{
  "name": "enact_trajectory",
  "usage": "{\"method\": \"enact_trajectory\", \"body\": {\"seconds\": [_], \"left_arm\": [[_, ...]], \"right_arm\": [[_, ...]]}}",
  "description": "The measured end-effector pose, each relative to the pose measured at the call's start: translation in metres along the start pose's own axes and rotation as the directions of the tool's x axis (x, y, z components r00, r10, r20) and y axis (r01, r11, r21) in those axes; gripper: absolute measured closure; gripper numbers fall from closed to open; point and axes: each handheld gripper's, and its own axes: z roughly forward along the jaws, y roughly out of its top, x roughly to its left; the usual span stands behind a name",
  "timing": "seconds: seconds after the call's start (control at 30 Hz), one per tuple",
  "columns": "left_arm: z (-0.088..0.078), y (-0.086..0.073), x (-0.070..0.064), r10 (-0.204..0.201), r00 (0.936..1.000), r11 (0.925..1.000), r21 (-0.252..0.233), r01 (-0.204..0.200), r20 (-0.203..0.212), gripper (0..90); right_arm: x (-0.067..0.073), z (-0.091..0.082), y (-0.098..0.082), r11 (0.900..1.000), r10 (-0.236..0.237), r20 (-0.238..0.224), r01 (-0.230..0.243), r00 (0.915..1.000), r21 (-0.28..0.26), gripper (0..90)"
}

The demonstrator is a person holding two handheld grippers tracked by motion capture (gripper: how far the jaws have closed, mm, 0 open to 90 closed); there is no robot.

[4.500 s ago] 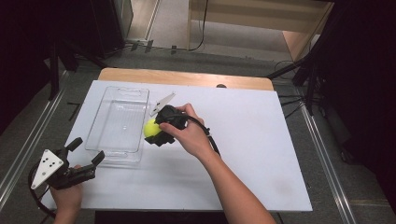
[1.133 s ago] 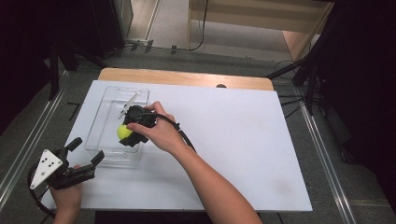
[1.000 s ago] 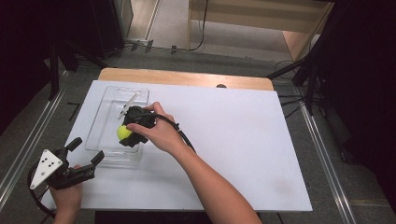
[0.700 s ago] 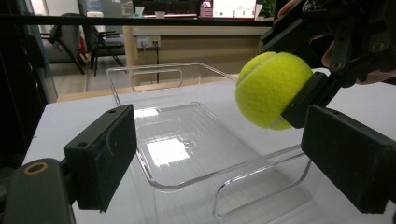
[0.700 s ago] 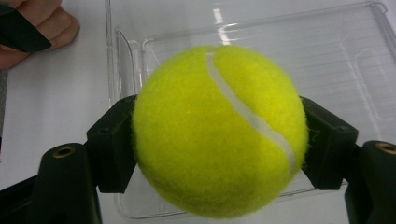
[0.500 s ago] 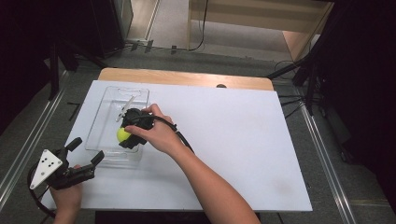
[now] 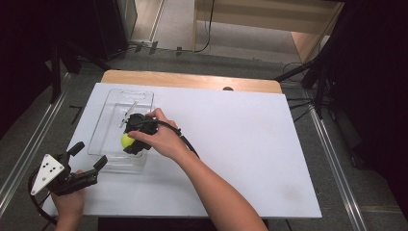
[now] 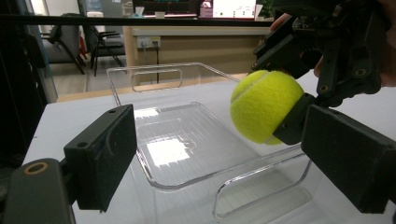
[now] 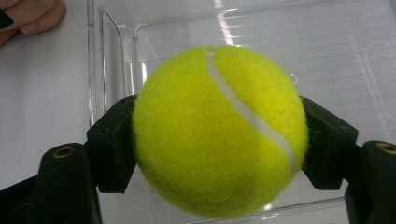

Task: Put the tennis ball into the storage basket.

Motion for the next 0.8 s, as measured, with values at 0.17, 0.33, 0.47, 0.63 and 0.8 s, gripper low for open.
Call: {"method": "enact_trajectory", "body": {"seconds": [0.17,0.33,0.47,0.63,0.8], "left_arm": [[0.000,0.000,0.000,0.001,1.0000,1.0000,0.002,-0.001,0.000,11.1],[0.000,0.000,0.000,0.000,1.0000,1.0000,0.002,0.000,0.001,11.1],[0.000,0.000,0.000,0.000,1.0000,1.0000,0.002,0.000,0.001,11.1],[0.000,0.000,0.001,0.002,1.0000,1.0000,0.002,-0.002,-0.001,11.1],[0.000,0.000,0.000,-0.003,1.0000,1.0000,0.002,0.003,0.000,11.1]], "right_arm": [[0.000,0.003,-0.001,1.000,-0.006,0.006,0.006,1.0000,0.012,23.6],[-0.001,0.007,-0.001,1.000,-0.007,0.002,0.007,1.0000,0.017,23.6],[-0.001,0.010,-0.002,1.000,-0.005,-0.001,0.005,1.0000,0.030,23.6],[-0.002,0.012,-0.002,0.999,-0.009,0.003,0.009,1.0000,0.032,23.5],[-0.002,0.015,-0.003,0.999,-0.015,0.006,0.015,0.9999,0.042,23.5]]}}
